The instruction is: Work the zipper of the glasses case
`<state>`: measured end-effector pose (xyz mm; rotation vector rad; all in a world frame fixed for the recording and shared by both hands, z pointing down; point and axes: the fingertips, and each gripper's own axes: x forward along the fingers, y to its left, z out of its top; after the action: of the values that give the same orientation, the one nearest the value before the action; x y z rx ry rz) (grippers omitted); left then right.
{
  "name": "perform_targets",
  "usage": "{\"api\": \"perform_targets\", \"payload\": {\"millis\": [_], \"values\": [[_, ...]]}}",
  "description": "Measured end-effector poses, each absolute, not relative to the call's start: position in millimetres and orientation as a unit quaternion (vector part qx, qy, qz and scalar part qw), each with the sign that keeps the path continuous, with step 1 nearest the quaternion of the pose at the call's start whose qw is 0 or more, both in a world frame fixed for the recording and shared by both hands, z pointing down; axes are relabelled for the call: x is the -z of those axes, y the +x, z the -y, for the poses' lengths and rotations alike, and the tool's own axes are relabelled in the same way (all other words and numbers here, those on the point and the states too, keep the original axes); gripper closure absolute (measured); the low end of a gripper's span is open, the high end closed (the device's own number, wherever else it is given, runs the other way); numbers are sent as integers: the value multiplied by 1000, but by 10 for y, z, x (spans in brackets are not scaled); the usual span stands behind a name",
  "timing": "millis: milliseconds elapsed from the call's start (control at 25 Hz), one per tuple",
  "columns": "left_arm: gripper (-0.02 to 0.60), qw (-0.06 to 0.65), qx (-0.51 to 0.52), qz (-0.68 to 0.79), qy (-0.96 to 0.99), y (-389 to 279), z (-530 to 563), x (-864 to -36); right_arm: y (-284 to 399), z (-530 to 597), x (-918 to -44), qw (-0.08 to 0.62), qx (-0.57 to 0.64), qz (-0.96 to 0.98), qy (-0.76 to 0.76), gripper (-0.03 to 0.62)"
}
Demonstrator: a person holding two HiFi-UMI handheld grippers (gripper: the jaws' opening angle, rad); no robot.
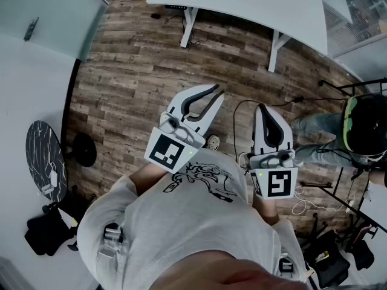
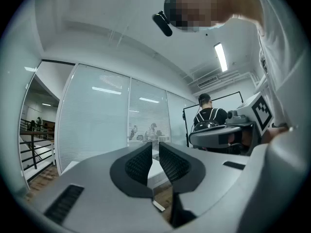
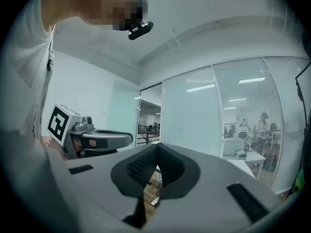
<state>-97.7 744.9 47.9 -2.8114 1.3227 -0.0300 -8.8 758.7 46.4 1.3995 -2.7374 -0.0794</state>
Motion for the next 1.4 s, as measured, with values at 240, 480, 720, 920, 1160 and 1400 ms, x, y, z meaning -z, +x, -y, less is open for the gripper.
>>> {"api": "perform_targets", "payload": {"millis": [240,480,720,920,1160,1400], "values": [[525,17,2,-423,-906,-1269,-7358,-447,-301,-7502,-387,17,32,881,471,589],[525,4,6,-414,-910,-1570,-7213,-549,-509,-7305,-392,15,31,872,488,588],[525,10,6,-409,-913,-1623,-6958,-536,-587,-7022,-403,17,26,871,491,588],[525,11,7,-408,-913,-1481,-6572,-556,-489,-6654,-447,14,25,874,485,588],[525,18,18,-412,-911,-1234,-5948,-565,-245,-6057,-532,16,21,880,475,589],[525,28,27,-421,-906,-949,-5244,-525,102,-5435,-540,10,21,883,470,588]]}}
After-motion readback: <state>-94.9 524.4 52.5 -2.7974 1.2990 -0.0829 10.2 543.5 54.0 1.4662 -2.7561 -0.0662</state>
